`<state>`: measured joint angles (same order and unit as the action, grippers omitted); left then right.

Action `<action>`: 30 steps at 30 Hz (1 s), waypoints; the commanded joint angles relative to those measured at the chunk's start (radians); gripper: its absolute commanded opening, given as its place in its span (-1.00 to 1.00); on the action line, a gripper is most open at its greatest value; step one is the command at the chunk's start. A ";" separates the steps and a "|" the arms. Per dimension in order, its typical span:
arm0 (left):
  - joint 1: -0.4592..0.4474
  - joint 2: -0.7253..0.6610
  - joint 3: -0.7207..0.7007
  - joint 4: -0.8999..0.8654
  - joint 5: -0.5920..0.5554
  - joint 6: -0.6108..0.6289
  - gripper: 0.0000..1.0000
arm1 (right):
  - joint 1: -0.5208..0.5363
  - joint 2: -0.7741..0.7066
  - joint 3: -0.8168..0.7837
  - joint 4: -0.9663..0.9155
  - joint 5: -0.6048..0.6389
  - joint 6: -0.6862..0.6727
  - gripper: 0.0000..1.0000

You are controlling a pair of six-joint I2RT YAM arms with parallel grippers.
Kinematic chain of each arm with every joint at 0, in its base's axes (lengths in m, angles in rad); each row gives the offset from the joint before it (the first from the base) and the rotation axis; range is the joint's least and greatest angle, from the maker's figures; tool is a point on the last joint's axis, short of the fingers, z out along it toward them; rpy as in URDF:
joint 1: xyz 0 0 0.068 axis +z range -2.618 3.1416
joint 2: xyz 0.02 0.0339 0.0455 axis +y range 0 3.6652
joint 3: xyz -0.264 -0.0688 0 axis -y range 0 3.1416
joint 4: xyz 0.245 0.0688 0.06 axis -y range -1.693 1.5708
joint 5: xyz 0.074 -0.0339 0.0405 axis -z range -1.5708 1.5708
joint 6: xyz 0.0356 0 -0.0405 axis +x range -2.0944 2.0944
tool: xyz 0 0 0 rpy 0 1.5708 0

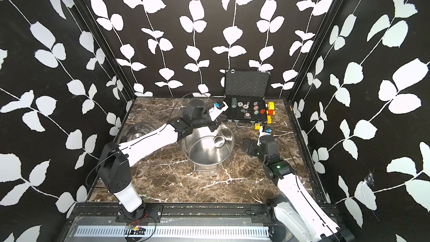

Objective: Stir the soup with a spoon
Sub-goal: Stir the soup in the pan with a stick.

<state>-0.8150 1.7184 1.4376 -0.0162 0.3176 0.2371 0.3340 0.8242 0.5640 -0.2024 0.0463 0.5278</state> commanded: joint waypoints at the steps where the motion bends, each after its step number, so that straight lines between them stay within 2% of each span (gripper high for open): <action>1: -0.054 -0.020 0.036 -0.009 0.024 0.027 -1.00 | 0.006 -0.013 -0.008 0.010 0.013 0.006 0.98; 13: -0.194 -0.175 -0.099 -0.062 -0.043 0.044 -1.00 | 0.006 0.007 -0.011 0.035 0.005 0.010 0.98; 17: -0.220 -0.241 -0.164 -0.082 -0.032 0.037 -1.00 | 0.005 0.021 -0.005 0.040 0.003 0.002 0.98; 30: -0.227 -0.479 -0.352 -0.178 -0.120 -0.017 -1.00 | 0.007 0.044 0.004 0.047 -0.001 0.000 0.98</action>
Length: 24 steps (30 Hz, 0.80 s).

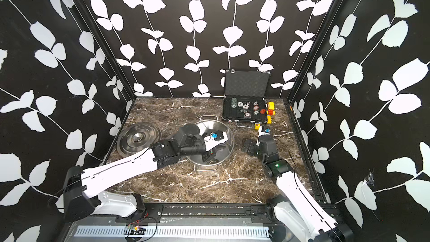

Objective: Stir the soup with a spoon
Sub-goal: Stir the soup in the pan with a stick.

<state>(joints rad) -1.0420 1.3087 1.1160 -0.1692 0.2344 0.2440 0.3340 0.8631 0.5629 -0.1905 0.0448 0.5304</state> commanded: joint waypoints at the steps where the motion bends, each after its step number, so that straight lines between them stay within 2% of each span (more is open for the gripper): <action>1: 0.002 -0.088 -0.044 -0.030 -0.052 -0.030 -1.00 | 0.006 0.005 0.005 0.035 -0.001 -0.003 0.98; 6: 0.047 -0.172 -0.105 -0.024 -0.059 -0.070 -1.00 | 0.007 0.008 0.008 0.037 -0.003 0.000 0.98; 12: 0.155 -0.230 -0.161 -0.004 -0.040 -0.130 -1.00 | 0.006 0.010 0.006 0.041 -0.004 0.002 0.98; 21: 0.250 -0.196 -0.132 0.012 -0.299 -0.186 -1.00 | 0.007 0.002 -0.006 0.049 -0.004 0.002 0.98; 24: 0.279 -0.150 -0.102 0.025 -0.342 -0.188 -1.00 | 0.006 -0.003 -0.006 0.046 -0.003 -0.005 0.98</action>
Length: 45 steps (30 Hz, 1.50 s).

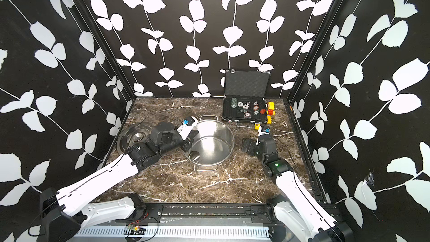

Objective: Stir the soup with a spoon
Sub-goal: Stir the soup in the pan with a stick.

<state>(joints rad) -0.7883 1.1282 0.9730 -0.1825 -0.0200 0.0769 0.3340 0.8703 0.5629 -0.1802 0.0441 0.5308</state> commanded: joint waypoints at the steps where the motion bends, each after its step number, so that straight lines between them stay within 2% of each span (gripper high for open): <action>1: 0.036 0.042 0.050 0.050 -0.089 -0.021 -1.00 | 0.007 -0.012 -0.006 0.033 -0.001 -0.007 0.98; 7: 0.080 0.162 0.117 0.141 -0.029 0.001 -1.00 | 0.007 -0.037 -0.020 0.026 0.014 -0.010 0.98; 12: 0.080 0.314 0.243 0.180 0.072 0.021 -1.00 | 0.006 -0.049 -0.025 0.021 0.020 -0.007 0.98; 17: 0.075 0.469 0.398 0.147 0.193 0.011 -1.00 | 0.007 -0.075 -0.031 0.012 0.035 -0.011 0.98; 20: 0.047 0.530 0.460 0.152 0.255 -0.001 -1.00 | 0.006 -0.088 -0.035 0.005 0.046 -0.017 0.98; 25: -0.038 0.582 0.542 0.103 0.290 0.053 -1.00 | 0.006 -0.100 -0.043 0.002 0.055 -0.018 0.99; 31: -0.127 0.563 0.529 0.068 0.311 0.097 -1.00 | 0.007 -0.096 -0.040 0.005 0.053 -0.020 0.98; 39: -0.218 0.412 0.369 0.034 0.258 0.162 -1.00 | 0.006 -0.061 -0.028 0.021 0.045 -0.022 0.99; 45: -0.235 0.247 0.218 -0.004 0.207 0.147 -1.00 | 0.006 -0.031 -0.016 0.032 0.028 -0.016 0.99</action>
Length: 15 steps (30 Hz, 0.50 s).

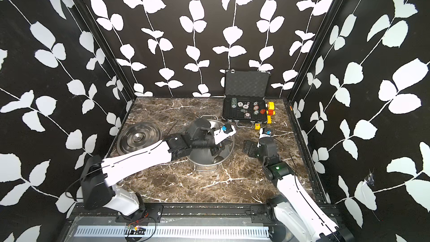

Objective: Stir the soup with a spoon
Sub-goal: Stir the soup in the pan with a stick.

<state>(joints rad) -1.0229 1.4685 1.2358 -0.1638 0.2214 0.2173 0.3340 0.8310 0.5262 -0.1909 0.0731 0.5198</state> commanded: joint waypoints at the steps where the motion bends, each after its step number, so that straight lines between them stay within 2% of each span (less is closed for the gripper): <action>1: 0.000 -0.123 -0.073 -0.027 -0.037 -0.001 -1.00 | 0.007 0.011 0.023 0.045 -0.003 -0.004 0.99; 8: 0.000 -0.309 -0.208 -0.069 -0.102 -0.043 -1.00 | 0.006 0.028 0.019 0.057 -0.006 0.004 0.99; 12: 0.016 -0.353 -0.236 -0.083 -0.170 -0.056 -1.00 | 0.007 0.047 0.018 0.078 -0.019 0.017 0.98; 15: 0.065 -0.358 -0.239 -0.083 -0.202 -0.090 -1.00 | 0.006 0.062 0.024 0.082 -0.030 0.021 0.99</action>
<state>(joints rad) -0.9939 1.1286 1.0115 -0.2367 0.0799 0.1658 0.3340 0.8841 0.5285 -0.1528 0.0574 0.5304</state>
